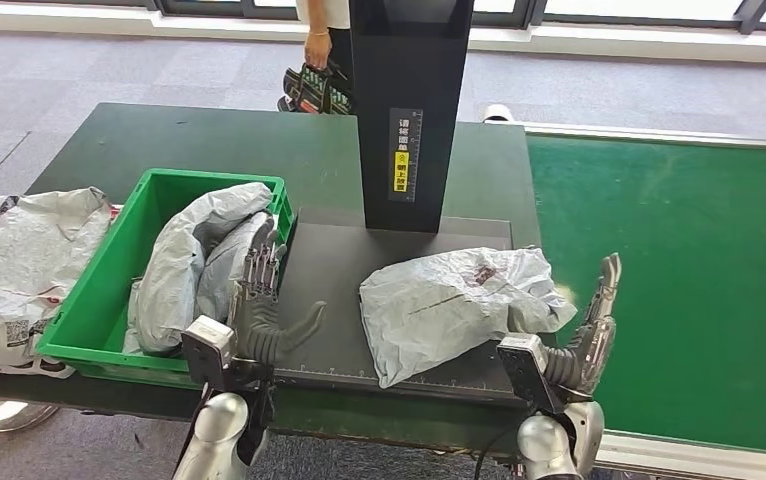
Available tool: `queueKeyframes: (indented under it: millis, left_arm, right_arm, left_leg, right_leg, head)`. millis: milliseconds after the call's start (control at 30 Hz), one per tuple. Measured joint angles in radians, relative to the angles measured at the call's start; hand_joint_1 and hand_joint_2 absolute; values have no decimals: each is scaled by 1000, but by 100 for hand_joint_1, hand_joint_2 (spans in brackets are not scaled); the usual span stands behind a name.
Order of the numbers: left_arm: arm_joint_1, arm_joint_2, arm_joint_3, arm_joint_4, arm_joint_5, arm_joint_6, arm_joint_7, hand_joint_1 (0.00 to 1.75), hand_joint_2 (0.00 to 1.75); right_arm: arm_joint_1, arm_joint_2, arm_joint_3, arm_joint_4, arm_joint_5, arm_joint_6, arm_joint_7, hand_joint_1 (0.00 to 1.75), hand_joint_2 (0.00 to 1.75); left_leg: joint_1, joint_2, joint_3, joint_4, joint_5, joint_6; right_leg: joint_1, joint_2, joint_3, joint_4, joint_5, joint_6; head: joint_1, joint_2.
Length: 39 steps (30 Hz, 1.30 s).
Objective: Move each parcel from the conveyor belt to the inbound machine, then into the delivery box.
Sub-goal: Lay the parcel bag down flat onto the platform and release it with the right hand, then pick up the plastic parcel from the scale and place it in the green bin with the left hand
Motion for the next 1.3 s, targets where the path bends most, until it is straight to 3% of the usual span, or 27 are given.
queueKeyframes:
  millis: [200,567,700,867,1033,1167,1300]
  left_arm:
    - [-8,0,-20,37,-8,11,0,0,175]
    - [-13,0,-24,67,-18,22,0,0,175]
    - [-41,-1,-48,114,-97,99,0,0,175]
    - [-174,-24,-105,293,-233,269,5,0,175]
    - [-298,-60,-204,506,-363,458,118,0,175]
    - [-354,-76,-314,628,-405,496,255,0,175]
    - [-394,-82,-431,718,-371,515,334,0,175]
  right_arm:
    - [31,17,0,-183,20,-1,-2,0,175]
    - [45,17,0,-272,23,-1,-1,0,175]
    - [57,19,6,-355,22,-1,-2,0,175]
    - [65,20,49,-466,31,-1,-5,0,175]
    - [67,20,68,-511,38,0,-5,0,175]
    - [65,20,76,-518,32,1,-5,0,175]
    - [65,20,76,-518,29,1,-4,0,175]
  left_leg:
    - [0,1,0,0,0,0]
    - [0,2,0,0,0,0]
    - [0,2,0,0,0,0]
    - [0,1,1,0,0,0]
    - [0,1,1,1,0,0]
    - [-1,1,1,1,0,0]
    - [0,1,1,0,0,0]
  right_leg:
    - [0,1,0,0,0,0]
    - [0,1,0,0,1,0]
    - [0,1,0,0,0,0]
    - [0,1,0,0,1,1]
    - [-1,1,1,0,2,1]
    - [-1,1,1,0,2,1]
    - [-1,1,1,0,2,1]
  head:
    - [0,0]
    - [0,0]
    - [0,0]
    - [0,0]
    - [0,0]
    - [0,0]
    - [0,0]
